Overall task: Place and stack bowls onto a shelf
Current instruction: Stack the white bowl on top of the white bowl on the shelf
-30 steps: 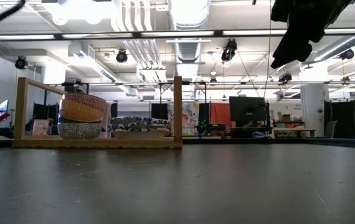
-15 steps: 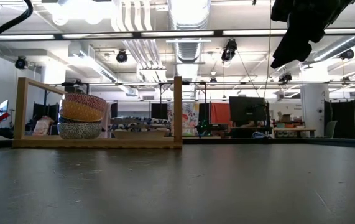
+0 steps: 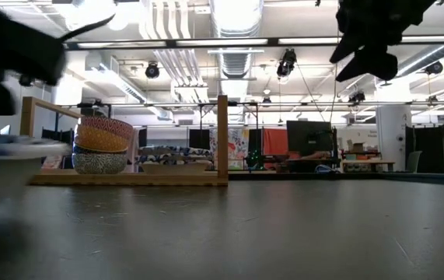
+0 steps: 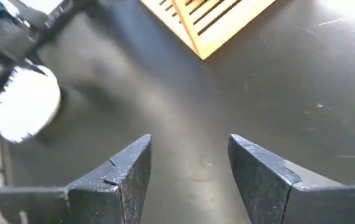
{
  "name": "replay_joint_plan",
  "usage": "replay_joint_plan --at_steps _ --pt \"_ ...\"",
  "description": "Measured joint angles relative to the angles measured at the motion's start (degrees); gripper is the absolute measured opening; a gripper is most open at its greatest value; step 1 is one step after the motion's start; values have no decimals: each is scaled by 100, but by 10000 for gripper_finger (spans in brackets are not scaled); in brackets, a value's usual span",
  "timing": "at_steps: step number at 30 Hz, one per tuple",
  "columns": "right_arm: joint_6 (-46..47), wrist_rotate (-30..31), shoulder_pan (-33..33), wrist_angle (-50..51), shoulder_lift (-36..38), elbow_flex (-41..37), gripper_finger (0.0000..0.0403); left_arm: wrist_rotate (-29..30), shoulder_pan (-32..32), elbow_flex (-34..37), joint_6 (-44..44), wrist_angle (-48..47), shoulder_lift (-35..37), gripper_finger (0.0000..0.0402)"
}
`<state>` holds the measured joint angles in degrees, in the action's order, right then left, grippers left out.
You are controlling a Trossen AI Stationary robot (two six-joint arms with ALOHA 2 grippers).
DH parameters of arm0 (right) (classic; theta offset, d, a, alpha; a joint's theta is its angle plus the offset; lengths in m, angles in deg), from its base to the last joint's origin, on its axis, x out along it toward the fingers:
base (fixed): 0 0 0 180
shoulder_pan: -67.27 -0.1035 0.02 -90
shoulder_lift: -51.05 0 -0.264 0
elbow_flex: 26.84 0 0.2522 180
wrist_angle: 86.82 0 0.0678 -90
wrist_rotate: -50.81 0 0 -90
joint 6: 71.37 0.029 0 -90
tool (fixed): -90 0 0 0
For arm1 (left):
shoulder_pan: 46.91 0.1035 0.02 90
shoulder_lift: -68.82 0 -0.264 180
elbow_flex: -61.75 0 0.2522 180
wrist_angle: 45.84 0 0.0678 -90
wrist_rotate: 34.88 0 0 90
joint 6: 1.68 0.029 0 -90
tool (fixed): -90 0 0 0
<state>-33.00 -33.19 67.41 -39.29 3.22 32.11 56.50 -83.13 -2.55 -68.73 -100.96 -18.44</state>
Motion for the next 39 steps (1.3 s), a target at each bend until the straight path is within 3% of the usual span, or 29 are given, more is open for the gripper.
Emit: replay_joint_plan --at_steps 9,15,23,34,39 --pt "210 -453 -2 -859 -395 0 201 1131 1199 -416 1619 377 0 0" --pt "404 -505 -6 -1028 -1008 99 201 1163 1822 -473 2738 1441 0 0" --pt "240 -647 -248 -980 -1943 747 201 1184 2406 -453 3596 2421 -113 0" --pt "-184 -401 -391 726 -3050 2343 201 1166 2787 -552 4112 2393 -515 0" --pt "-373 -340 -404 931 -3302 2688 201 1170 3020 -562 4236 2394 -346 0"
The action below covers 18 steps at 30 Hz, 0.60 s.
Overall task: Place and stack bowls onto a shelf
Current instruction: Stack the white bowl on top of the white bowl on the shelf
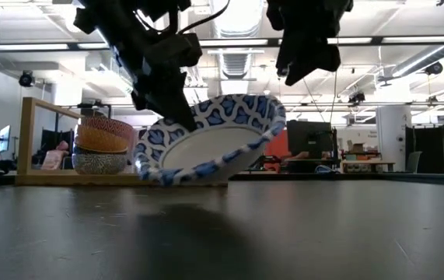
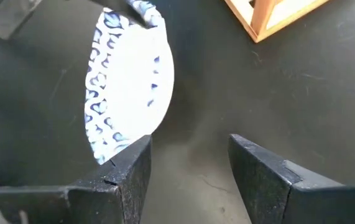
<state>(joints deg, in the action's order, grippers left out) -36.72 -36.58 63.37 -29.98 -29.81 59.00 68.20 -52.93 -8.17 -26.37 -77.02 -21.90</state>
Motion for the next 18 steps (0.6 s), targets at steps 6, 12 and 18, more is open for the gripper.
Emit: replay_joint_plan --at_steps 6,12,18 --pt "-87 3 -29 64 -17 50 201 -9 279 -16 190 -412 9 0" --pt "-87 46 -61 237 61 44 201 -11 669 -42 289 -1129 151 0" --pt "-122 53 -71 388 80 41 201 -28 1190 -42 425 -1601 464 0"
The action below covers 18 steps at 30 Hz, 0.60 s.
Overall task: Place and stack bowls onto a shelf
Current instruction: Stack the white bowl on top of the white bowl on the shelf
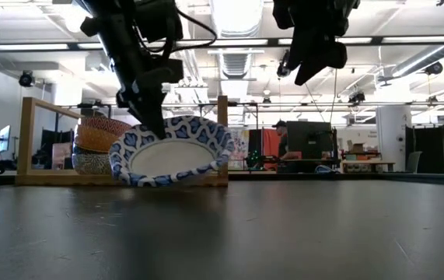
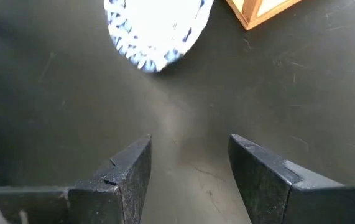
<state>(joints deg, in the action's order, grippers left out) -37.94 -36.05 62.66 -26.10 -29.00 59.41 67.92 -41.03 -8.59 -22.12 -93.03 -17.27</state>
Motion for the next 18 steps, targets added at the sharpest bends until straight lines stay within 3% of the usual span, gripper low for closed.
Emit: replay_joint_plan --at_steps 9,18 --pt "-33 0 -15 144 5 -1 201 -8 730 -2 218 -315 720 0" --pt "-300 55 -17 225 355 -1 201 19 1887 -4 714 -245 1156 0"
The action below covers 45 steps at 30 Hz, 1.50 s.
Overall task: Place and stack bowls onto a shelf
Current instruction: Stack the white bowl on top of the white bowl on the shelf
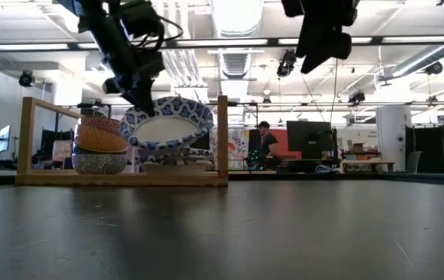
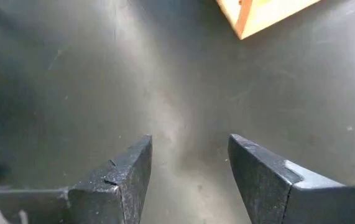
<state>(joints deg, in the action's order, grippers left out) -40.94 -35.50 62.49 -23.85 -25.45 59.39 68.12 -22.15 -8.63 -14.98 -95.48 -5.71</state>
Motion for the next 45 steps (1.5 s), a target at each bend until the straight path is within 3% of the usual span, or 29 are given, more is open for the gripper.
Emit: replay_joint_plan --at_steps 5,10,13,27,31,45 --pt "-65 134 2 -7 206 -2 201 -70 757 0 22 317 133 0" --pt "-91 247 2 -11 278 -13 201 -510 1493 0 -90 699 -16 0" --pt "-97 244 2 -8 285 -20 201 -1075 1764 0 -199 879 -203 0" --pt "-329 240 2 157 285 -37 201 -1392 1953 -77 -222 1062 -909 0" --pt "-336 240 2 161 285 -54 201 -1397 1951 -174 -80 688 -1067 0" --pt "-351 240 2 162 285 -63 201 -1355 1977 -285 62 700 -1092 7"
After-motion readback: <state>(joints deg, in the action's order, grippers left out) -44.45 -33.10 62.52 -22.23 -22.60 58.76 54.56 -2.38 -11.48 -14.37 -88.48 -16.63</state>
